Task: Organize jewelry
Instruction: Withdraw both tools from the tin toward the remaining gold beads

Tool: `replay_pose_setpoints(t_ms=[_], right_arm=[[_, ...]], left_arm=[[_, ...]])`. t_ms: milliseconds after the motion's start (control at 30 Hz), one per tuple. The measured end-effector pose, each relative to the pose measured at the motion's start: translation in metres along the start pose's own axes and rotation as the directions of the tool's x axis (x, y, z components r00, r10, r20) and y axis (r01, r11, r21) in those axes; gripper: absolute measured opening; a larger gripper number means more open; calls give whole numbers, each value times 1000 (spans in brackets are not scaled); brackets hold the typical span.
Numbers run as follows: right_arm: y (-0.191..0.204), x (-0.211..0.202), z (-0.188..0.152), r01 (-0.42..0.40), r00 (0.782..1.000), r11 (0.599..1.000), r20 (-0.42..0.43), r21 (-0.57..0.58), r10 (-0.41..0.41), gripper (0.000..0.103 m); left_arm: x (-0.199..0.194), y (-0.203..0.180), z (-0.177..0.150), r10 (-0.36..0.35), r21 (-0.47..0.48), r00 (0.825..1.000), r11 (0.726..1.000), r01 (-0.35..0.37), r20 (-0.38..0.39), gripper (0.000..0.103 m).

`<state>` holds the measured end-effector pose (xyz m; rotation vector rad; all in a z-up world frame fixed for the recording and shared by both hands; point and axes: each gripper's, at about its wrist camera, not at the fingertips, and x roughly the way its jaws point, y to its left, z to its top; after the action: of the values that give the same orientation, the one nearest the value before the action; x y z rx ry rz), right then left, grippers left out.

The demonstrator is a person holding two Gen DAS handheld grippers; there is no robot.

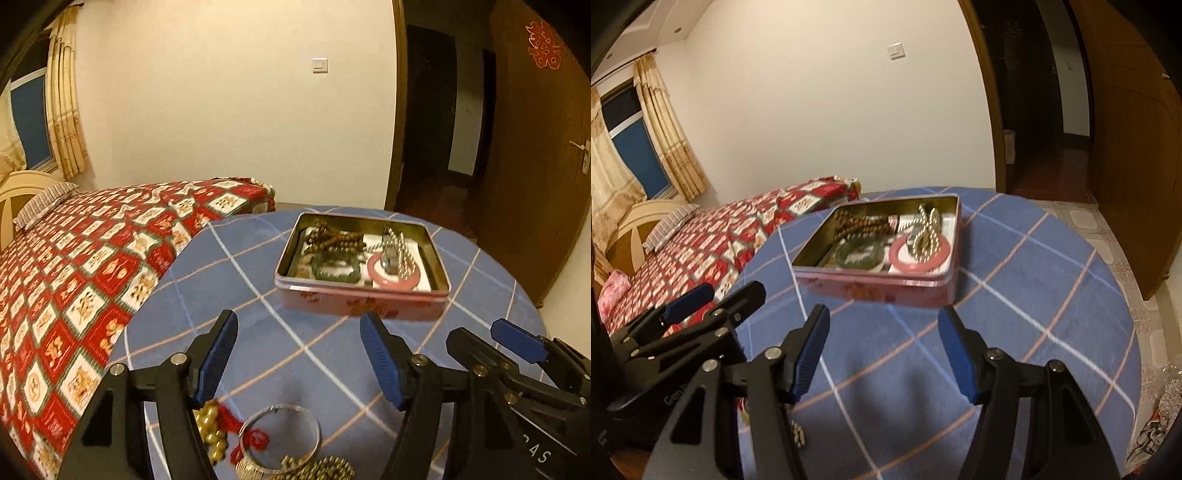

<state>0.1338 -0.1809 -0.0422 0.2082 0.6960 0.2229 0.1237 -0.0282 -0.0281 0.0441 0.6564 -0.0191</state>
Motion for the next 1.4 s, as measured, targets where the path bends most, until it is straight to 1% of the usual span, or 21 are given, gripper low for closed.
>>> replay_pose_setpoints(t_ms=[433,567,667,800,933,1067,1267,1333,1400], right_arm=[[17,-12,-26,-14,1000,999,-18,-38,13,65],[21,-13,-33,-15,1000,998,-26,-57,13,65],[23,-14,-40,-8,999,997,-34,-80,5,65],[22,-8,-51,-25,997,996,-79,-86,18,55],[30,-2,-61,-57,992,994,-119,-93,46,54],[47,3,-67,-101,985,986,-151,-136,80,54],[62,12,-73,-138,974,973,-203,-184,99,52],[69,17,-78,-158,967,967,-230,-200,111,52],[75,20,-82,-164,964,963,-241,-215,110,52]], left_arm=[[-22,21,-31,20,-23,1000,1000,-21,-15,69],[-30,36,-46,20,-19,1000,1000,-20,-12,69],[-37,55,-62,0,-19,1000,1000,0,-3,69],[-41,78,-83,25,-16,1000,1000,-25,-11,69],[-41,96,-98,56,-30,998,998,-57,-43,69],[-38,106,-108,43,-60,997,997,-47,-64,69],[-38,104,-109,17,-55,999,998,-20,-51,69],[-37,106,-110,7,-68,998,998,-11,-56,69],[-36,108,-110,2,-75,998,997,-7,-61,69]])
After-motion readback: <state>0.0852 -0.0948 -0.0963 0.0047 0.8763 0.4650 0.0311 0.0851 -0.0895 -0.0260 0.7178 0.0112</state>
